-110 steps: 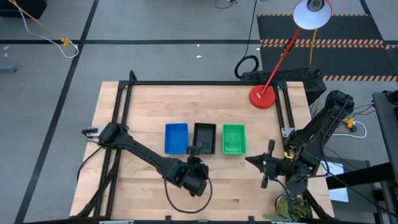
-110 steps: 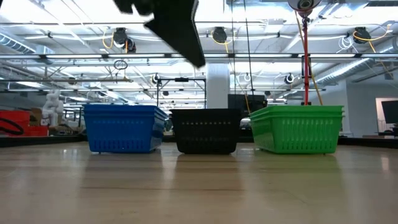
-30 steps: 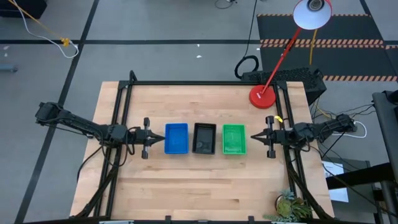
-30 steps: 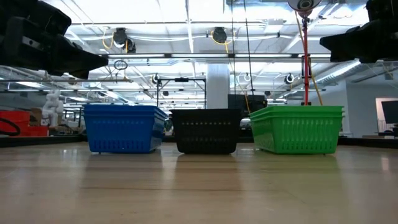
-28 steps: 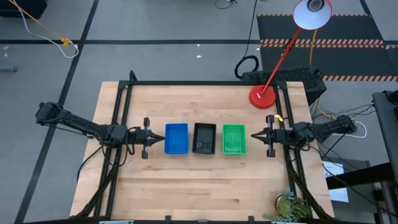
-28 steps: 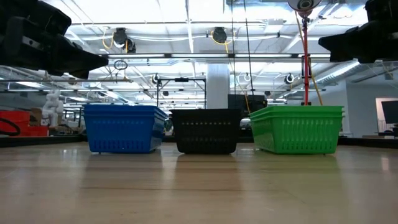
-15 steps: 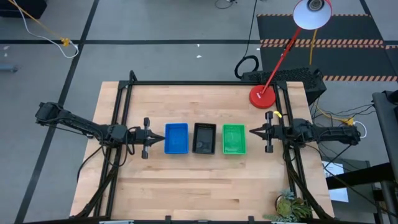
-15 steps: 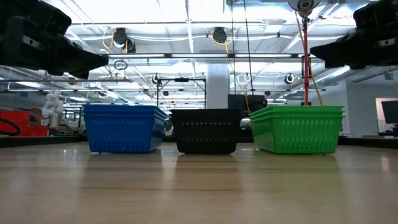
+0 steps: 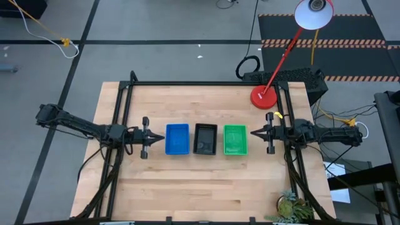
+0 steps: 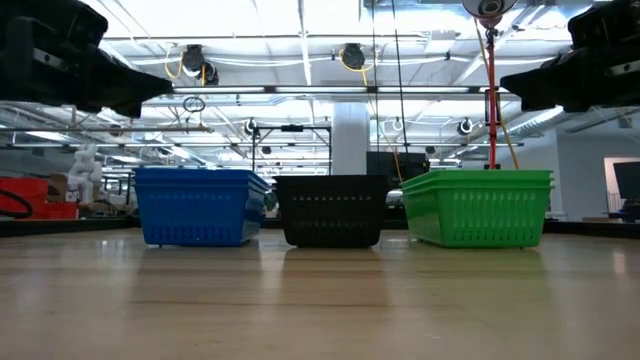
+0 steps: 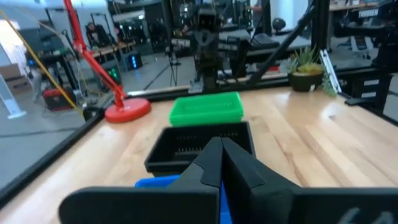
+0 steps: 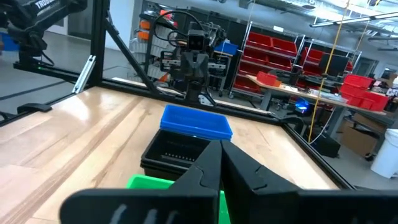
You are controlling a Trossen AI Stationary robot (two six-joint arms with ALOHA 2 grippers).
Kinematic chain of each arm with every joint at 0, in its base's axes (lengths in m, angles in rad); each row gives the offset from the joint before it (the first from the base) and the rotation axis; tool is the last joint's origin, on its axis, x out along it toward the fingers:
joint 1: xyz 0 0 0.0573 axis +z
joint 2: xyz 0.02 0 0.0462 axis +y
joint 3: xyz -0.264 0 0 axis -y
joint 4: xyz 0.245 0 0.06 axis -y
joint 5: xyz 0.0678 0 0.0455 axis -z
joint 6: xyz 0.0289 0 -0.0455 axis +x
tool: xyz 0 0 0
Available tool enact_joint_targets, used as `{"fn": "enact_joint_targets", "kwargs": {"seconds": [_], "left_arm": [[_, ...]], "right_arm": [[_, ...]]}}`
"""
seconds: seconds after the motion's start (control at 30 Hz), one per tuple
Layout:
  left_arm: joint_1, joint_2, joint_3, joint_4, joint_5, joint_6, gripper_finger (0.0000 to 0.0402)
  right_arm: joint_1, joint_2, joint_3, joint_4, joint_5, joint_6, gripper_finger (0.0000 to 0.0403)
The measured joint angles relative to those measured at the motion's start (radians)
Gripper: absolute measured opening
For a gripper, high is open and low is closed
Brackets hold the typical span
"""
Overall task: Stack baskets by color
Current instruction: Return to Home Position
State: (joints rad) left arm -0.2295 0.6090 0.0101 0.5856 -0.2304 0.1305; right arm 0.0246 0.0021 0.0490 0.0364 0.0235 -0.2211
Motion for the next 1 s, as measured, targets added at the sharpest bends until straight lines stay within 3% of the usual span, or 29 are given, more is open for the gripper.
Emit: {"fn": "enact_joint_targets", "kwargs": {"seconds": [0.7,1.0], "left_arm": [[0.0,-0.588,0.001,-0.546,0.052,0.061,0.0006],[0.016,-0.607,0.01,-0.568,0.059,0.097,0.0008]], "right_arm": [[0.0,0.0,0.0,-0.002,0.0,0.0,0.0],[0.0,0.001,0.0,-0.001,0.001,0.0,0.0]]}}
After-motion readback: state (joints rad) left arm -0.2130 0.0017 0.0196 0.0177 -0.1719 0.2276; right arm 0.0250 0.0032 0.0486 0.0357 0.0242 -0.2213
